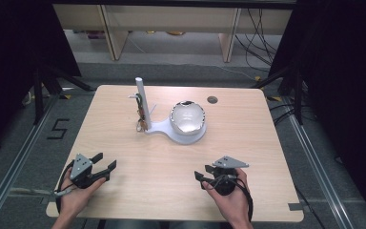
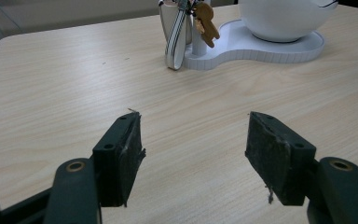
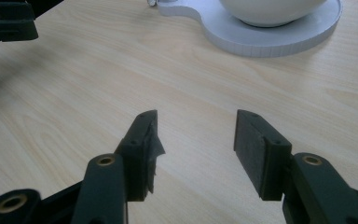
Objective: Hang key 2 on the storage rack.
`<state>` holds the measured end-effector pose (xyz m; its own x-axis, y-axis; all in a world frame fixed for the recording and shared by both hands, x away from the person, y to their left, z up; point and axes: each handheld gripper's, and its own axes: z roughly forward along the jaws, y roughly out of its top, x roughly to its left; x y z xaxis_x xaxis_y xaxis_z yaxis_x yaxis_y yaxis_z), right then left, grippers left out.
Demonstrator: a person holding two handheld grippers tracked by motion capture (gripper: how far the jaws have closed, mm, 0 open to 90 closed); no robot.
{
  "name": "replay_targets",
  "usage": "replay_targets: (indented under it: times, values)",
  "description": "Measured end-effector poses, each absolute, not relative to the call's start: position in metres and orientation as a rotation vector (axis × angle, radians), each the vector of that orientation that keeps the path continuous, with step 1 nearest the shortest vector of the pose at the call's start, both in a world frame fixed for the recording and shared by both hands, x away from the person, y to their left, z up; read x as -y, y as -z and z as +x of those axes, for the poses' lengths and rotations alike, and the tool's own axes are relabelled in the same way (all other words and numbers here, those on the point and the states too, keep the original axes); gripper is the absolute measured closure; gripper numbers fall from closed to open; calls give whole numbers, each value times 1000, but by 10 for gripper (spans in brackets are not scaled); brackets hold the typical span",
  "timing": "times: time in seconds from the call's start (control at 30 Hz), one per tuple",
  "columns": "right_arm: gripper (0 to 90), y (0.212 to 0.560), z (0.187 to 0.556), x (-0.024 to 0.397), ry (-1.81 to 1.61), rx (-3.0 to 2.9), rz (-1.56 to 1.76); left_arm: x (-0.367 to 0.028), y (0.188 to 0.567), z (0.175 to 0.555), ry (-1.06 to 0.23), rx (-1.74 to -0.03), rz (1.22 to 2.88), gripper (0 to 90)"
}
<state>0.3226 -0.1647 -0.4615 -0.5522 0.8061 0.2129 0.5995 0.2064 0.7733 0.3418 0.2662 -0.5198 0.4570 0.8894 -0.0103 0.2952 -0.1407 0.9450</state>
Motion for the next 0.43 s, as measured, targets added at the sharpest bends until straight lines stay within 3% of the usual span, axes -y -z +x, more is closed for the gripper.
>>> replay_targets:
  times: [0.43]
  values:
    - [503, 465, 323, 168, -1238, -2261, 1299, -259, 524, 337, -801, -1000, 1669, 353]
